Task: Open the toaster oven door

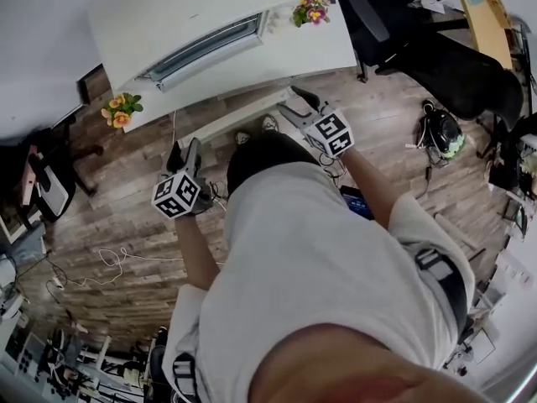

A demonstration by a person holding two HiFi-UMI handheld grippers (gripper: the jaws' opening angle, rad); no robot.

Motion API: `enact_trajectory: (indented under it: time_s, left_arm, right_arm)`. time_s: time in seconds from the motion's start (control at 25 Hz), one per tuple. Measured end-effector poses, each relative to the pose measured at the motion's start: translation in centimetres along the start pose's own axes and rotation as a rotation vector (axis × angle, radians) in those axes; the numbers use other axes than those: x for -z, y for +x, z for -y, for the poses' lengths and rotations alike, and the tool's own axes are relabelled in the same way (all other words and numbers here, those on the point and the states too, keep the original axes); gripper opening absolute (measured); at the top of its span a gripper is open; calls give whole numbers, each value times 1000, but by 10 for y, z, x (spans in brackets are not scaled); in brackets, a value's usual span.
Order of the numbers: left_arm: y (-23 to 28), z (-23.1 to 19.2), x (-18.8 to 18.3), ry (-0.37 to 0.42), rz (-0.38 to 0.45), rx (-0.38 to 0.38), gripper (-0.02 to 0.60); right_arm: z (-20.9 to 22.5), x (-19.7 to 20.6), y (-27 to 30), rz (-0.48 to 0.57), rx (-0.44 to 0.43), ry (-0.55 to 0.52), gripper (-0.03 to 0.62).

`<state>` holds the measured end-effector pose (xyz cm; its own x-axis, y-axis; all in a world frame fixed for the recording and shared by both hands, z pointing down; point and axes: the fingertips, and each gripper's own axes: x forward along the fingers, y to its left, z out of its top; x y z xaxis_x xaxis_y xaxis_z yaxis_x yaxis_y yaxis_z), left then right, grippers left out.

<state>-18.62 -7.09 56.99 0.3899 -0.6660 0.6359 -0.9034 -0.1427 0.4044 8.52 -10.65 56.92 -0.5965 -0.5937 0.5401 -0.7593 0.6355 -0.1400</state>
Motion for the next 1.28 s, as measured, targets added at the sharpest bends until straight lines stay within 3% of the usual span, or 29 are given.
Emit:
enact_trajectory:
  time_s: [0.52,1.28]
  left_arm:
    - [4,-3,-2,26,28,36,249]
    - [22,-2,43,88,106,-42,249]
  right_arm:
    - [2,-1,4,36,38,-18,238]
    - [3,48,5,131,45,-95,238]
